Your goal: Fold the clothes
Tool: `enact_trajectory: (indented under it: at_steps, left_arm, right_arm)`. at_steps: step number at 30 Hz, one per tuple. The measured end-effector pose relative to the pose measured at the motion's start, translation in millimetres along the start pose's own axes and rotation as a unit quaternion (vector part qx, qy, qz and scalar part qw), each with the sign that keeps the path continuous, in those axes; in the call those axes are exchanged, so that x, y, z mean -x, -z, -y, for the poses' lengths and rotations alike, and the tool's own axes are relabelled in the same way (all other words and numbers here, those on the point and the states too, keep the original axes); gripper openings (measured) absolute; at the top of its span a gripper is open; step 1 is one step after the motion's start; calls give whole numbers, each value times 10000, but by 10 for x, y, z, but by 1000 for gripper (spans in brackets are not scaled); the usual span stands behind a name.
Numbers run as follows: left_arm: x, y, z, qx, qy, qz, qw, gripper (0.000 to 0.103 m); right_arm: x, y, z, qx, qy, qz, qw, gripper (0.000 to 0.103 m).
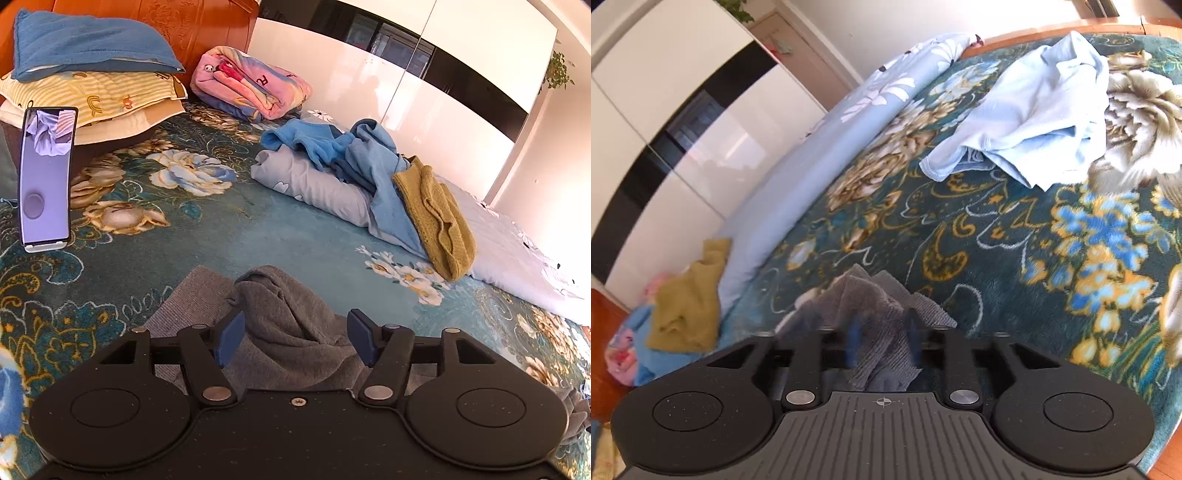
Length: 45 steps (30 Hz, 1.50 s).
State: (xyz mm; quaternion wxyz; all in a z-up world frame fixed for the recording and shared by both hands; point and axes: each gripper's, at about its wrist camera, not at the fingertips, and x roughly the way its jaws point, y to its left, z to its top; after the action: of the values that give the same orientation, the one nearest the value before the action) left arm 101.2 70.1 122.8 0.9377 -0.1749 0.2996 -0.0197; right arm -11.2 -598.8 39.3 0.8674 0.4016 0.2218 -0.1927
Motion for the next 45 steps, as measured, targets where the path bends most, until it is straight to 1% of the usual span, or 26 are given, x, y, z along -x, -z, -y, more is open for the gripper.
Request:
enact_trajectory:
  at_steps: [1, 2, 3, 4, 5, 7, 9, 11, 13, 14, 15, 18, 20, 22, 24, 26, 28, 30, 31, 33, 36, 39, 40, 43, 44, 45]
  left_arm:
    - [4, 4, 5, 14, 63, 10, 10000, 60]
    - [2, 5, 17, 21, 122, 13, 9999, 60]
    - [-1, 5, 32, 26, 171, 13, 9998, 60]
    - [1, 5, 50, 17, 204, 17, 9998, 60]
    - [6, 4, 70, 0, 229, 22, 9997, 60]
    - [32, 4, 89, -22, 278, 34, 9996, 61]
    - [58, 10, 69, -14, 286, 55, 9996, 64]
    - [72, 18, 34, 60, 263, 55, 9996, 64]
    - [88, 23, 5, 150, 259, 51, 9995, 64]
    - [101, 27, 0, 185, 287, 56, 9994, 64]
    - [116, 32, 0, 194, 325, 62, 9993, 64]
    - [147, 66, -22, 204, 385, 35, 9990, 67]
    - [154, 101, -75, 287, 402, 18, 9988, 67]
    - [159, 133, -148, 403, 392, -5, 9984, 67]
    - [153, 147, -222, 502, 378, -14, 9980, 67]
    - [148, 146, -285, 585, 391, -5, 9975, 67]
    - [141, 142, -330, 637, 432, 4, 9970, 67]
    - [136, 139, -363, 676, 486, 8, 9965, 67]
    - [134, 137, -375, 683, 512, 6, 9964, 67]
    - [140, 141, -400, 684, 559, -3, 9961, 68]
    - [181, 149, -477, 738, 551, 27, 9957, 68]
    - [235, 155, -565, 791, 509, 70, 9955, 68]
    - [256, 157, -597, 806, 494, 81, 9955, 68]
    - [313, 165, -682, 830, 467, 87, 9954, 68]
    - [327, 169, -704, 835, 459, 80, 9954, 68]
    - [336, 173, -720, 838, 458, 66, 9954, 68]
  right_arm:
    - [41, 32, 22, -73, -34, 81, 9999, 67]
    - [51, 69, 50, -165, -164, 94, 9997, 86]
    - [40, 111, 82, -269, -360, 63, 9990, 90]
    - [29, 153, 114, -373, -555, 31, 9978, 89]
    - [2, 189, 123, -427, -547, -18, 9976, 89]
    - [-63, 250, 123, -522, -341, -99, 9980, 89]
    - [-101, 301, 152, -744, -338, -85, 9966, 88]
    - [-140, 340, 162, -895, -339, -62, 9954, 88]
    - [-197, 346, 133, -955, -448, -56, 9944, 87]
    - [-222, 346, 130, -1031, -513, -32, 9933, 80]
    - [-242, 342, 135, -1131, -578, 8, 9919, 63]
    - [-276, 328, 139, -1419, -767, 115, 9868, 35]
    - [-253, 293, 54, -1305, -754, 149, 9885, 27]
    - [-176, 219, -158, -850, -671, 193, 9939, 25]
    - [-66, 142, -429, -355, -686, 281, 9966, 24]
    - [65, 103, -779, 245, -873, 385, 9951, 24]
    - [153, 115, -1160, 858, -1046, 396, 9900, 24]
    - [174, 218, -1559, 1538, -1128, 334, 9811, 24]
    - [175, 314, -1762, 1910, -1174, 293, 9741, 24]
    - [165, 559, -2168, 2681, -1274, 202, 9547, 24]
    - [93, 1044, -2633, 3519, -1559, -98, 9229, 24]
    - [10, 1635, -2916, 4162, -1775, -509, 8903, 24]
    - [-7, 1815, -2973, 4337, -1776, -623, 8812, 24]
    - [-37, 2321, -3079, 4783, -1647, -922, 8577, 25]
    - [-24, 2445, -3098, 4862, -1626, -1004, 8527, 27]
    - [5, 2539, -3108, 4895, -1622, -1074, 8500, 31]
